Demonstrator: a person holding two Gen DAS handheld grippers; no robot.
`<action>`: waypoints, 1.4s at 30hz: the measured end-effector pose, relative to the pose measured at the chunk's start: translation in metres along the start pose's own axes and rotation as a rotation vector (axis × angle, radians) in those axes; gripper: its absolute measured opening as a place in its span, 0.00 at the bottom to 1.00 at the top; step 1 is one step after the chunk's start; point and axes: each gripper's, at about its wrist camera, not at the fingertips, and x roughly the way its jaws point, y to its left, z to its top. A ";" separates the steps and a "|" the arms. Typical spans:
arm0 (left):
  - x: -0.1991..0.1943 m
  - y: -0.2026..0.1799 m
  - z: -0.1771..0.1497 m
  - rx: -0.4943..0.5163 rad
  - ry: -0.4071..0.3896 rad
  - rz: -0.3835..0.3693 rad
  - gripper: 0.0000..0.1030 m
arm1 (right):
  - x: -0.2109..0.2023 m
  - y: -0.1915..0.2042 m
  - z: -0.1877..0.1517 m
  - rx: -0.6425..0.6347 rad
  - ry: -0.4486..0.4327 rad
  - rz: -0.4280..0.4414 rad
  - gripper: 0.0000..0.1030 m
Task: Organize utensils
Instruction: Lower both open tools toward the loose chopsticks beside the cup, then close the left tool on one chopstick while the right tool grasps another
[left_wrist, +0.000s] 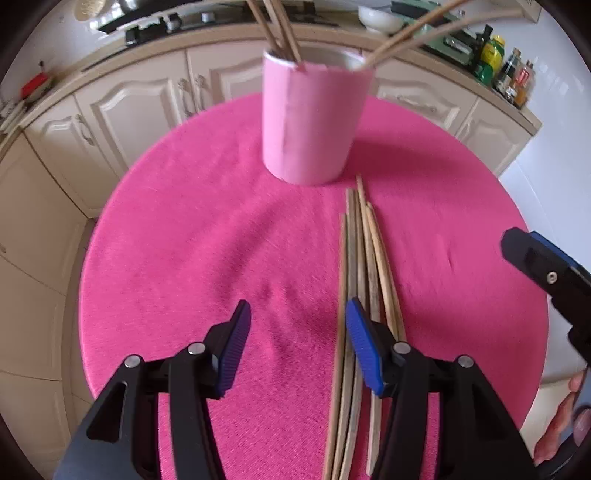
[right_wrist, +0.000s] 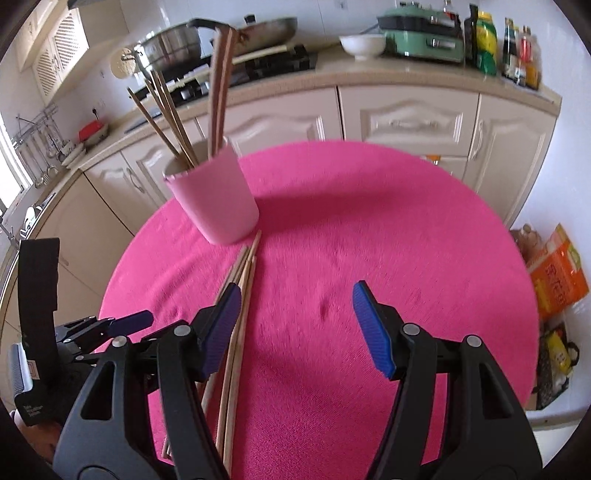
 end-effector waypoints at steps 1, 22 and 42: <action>0.003 -0.002 0.000 0.008 0.008 0.002 0.52 | 0.002 0.001 -0.001 -0.002 0.008 0.001 0.61; 0.016 -0.003 0.010 0.047 0.108 0.048 0.09 | 0.032 0.005 -0.009 -0.017 0.169 0.024 0.61; -0.011 0.024 0.002 -0.078 0.043 -0.027 0.06 | 0.060 0.035 -0.020 -0.069 0.309 0.021 0.31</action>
